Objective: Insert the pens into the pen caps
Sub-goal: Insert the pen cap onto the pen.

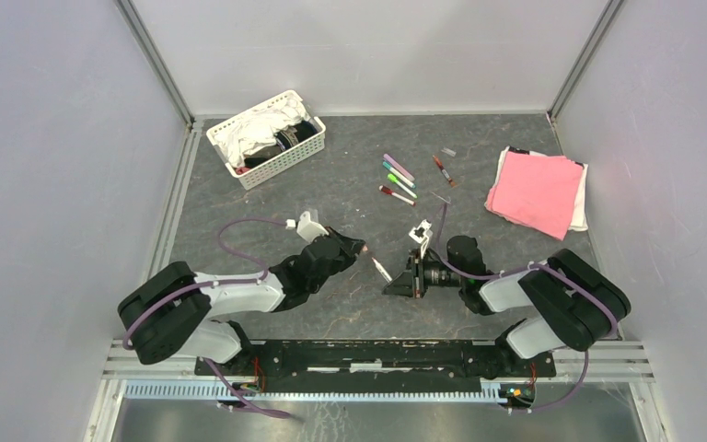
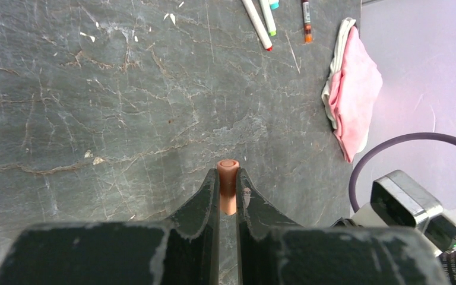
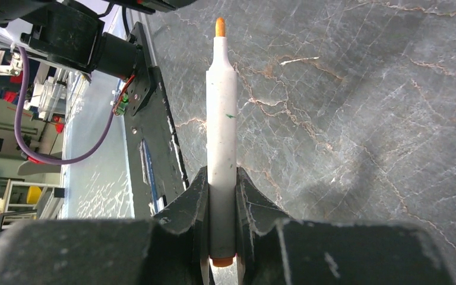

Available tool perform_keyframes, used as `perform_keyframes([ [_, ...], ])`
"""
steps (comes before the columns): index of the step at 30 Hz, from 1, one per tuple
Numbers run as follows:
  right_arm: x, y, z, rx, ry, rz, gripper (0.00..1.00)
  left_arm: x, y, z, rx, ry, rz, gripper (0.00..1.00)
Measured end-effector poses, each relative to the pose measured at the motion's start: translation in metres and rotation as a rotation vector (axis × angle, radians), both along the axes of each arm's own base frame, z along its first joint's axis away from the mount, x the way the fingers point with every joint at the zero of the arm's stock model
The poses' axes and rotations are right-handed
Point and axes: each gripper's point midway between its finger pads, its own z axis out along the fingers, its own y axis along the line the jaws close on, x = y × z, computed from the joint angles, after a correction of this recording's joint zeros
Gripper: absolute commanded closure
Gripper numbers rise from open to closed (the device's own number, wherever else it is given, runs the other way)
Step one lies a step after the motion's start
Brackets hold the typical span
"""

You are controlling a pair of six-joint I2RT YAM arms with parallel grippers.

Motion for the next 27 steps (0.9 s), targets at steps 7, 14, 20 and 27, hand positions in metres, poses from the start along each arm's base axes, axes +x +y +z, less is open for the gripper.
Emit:
perform_keyframes([
  [7,0.003,0.002,-0.009,-0.030,0.010,-0.016,1.00,0.000,-0.005,-0.008,-0.006,0.015,-0.009,0.98],
  [14,0.008,0.003,-0.016,-0.061,0.011,-0.031,1.00,-0.001,-0.007,-0.006,-0.016,0.011,-0.013,0.98],
  [20,0.010,0.002,-0.019,-0.074,0.006,-0.041,1.00,-0.005,-0.012,-0.008,-0.016,0.016,-0.032,0.98],
  [27,0.015,0.001,-0.022,-0.093,0.000,-0.056,1.00,-0.009,-0.015,-0.008,-0.018,0.016,-0.044,0.98],
])
